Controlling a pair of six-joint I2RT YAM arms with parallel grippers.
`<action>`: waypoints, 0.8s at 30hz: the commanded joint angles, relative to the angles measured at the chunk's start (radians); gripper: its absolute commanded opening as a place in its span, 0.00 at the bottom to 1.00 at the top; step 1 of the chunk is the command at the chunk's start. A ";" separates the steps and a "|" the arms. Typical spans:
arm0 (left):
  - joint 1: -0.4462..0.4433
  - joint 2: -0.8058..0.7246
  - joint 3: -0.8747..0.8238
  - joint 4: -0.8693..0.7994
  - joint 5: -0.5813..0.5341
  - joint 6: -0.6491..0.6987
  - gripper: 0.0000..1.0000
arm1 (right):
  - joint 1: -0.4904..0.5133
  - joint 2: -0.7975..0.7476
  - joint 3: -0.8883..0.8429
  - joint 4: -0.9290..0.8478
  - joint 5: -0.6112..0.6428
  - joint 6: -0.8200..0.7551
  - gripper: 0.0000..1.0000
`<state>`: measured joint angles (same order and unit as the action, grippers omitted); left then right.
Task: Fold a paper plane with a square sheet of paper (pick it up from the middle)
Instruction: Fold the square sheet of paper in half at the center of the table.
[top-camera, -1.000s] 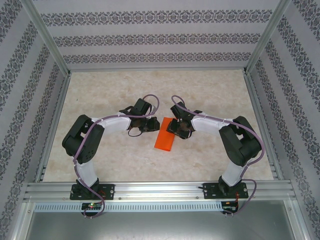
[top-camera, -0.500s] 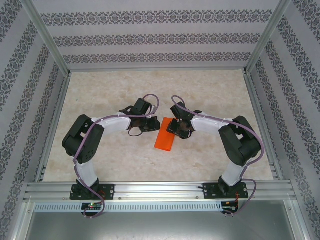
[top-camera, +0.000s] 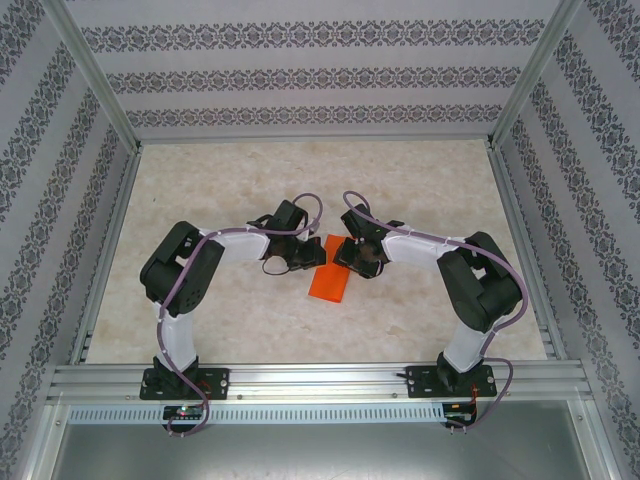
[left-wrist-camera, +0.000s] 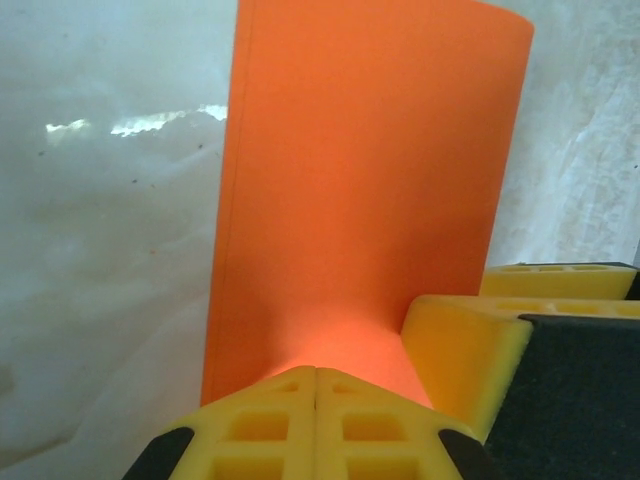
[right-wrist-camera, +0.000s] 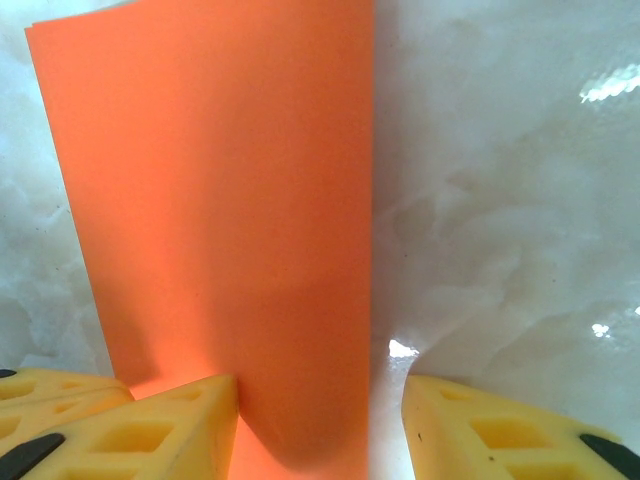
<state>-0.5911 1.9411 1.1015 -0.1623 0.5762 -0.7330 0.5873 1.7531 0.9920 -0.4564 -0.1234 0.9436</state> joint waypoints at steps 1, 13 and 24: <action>-0.001 0.022 0.049 -0.011 0.013 0.000 0.03 | 0.002 0.034 -0.010 -0.009 0.024 0.000 0.48; -0.012 0.079 0.103 -0.159 -0.051 0.072 0.00 | 0.005 0.036 -0.005 -0.003 0.021 0.003 0.48; -0.016 0.091 0.083 -0.195 -0.094 0.092 0.00 | 0.005 -0.057 0.013 0.025 -0.002 -0.013 0.57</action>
<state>-0.5957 2.0033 1.1915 -0.2794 0.5327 -0.6735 0.5877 1.7473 0.9951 -0.4500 -0.1287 0.9432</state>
